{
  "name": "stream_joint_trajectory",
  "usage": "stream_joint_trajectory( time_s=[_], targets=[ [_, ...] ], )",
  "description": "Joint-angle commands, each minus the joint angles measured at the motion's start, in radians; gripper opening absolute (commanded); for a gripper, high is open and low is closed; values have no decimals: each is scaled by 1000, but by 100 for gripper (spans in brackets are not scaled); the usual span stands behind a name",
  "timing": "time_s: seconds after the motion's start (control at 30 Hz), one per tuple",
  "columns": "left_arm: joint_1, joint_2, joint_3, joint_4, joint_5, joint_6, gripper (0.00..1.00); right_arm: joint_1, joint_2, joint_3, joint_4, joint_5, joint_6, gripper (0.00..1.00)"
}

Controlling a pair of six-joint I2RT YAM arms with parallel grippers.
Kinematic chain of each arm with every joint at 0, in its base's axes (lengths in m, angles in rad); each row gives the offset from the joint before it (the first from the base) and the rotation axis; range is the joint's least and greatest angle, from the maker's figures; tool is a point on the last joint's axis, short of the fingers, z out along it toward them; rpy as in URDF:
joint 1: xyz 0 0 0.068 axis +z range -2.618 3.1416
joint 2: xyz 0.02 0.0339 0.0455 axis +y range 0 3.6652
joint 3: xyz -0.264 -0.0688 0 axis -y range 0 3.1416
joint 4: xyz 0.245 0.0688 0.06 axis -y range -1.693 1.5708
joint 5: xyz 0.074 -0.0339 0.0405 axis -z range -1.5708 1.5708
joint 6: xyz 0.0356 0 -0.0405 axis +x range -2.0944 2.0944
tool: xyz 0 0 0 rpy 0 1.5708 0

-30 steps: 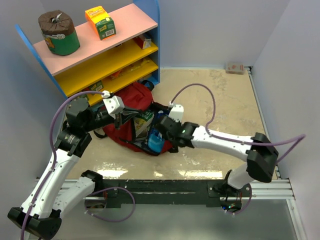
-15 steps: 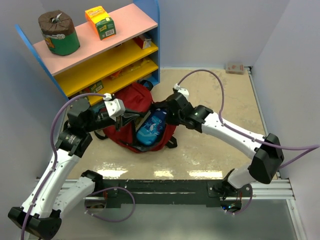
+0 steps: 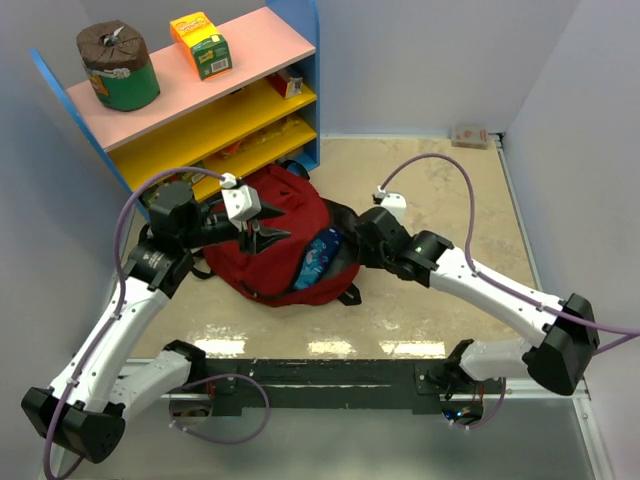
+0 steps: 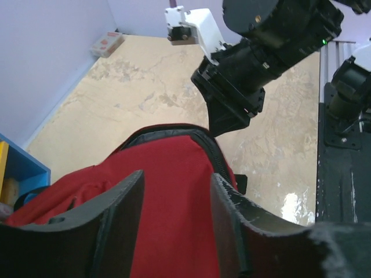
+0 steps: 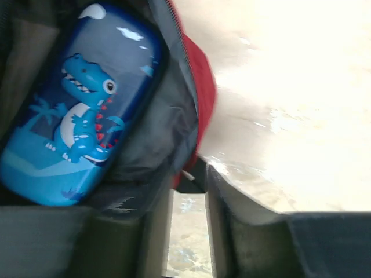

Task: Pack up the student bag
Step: Place the stationery in the student bag, then zip the student bag at the center of the board.

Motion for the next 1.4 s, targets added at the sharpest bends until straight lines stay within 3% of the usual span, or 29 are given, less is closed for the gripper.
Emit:
stream_joint_trajectory(
  time_s=[0.0,0.07,0.13,0.27,0.37,0.4,0.5,0.6,0.83,1.0,1.13,1.27,1.37],
  targets=[
    [-4,4,124,-159,-16,113,58,-2,-102,13,-45,141,-24,44],
    [-3,11,157,-252,-35,172,64,-2,-127,38,-76,162,-34,50],
    [6,16,161,-389,-66,240,64,1,-176,64,-86,184,-60,53],
    [74,10,109,-465,-79,334,65,98,-268,150,5,228,-174,59],
    [242,51,89,-420,28,306,65,216,-227,193,136,166,-338,62],
    [347,89,92,-409,100,294,65,249,-198,202,160,112,-376,63],
    [519,161,121,-415,208,295,69,320,-63,228,248,-96,-490,64],
    [581,186,143,-452,234,343,73,377,79,225,351,-163,-568,66],
    [617,197,91,-609,291,537,88,414,353,260,558,-302,-639,58],
    [620,217,88,-721,326,660,90,412,482,313,593,-348,-643,54],
    [620,258,128,-767,418,671,89,412,534,300,630,-335,-631,54],
    [620,260,128,-752,391,647,89,412,554,267,713,-319,-608,52],
    [621,257,117,-739,385,604,90,412,587,273,728,-284,-602,43]
  ],
)
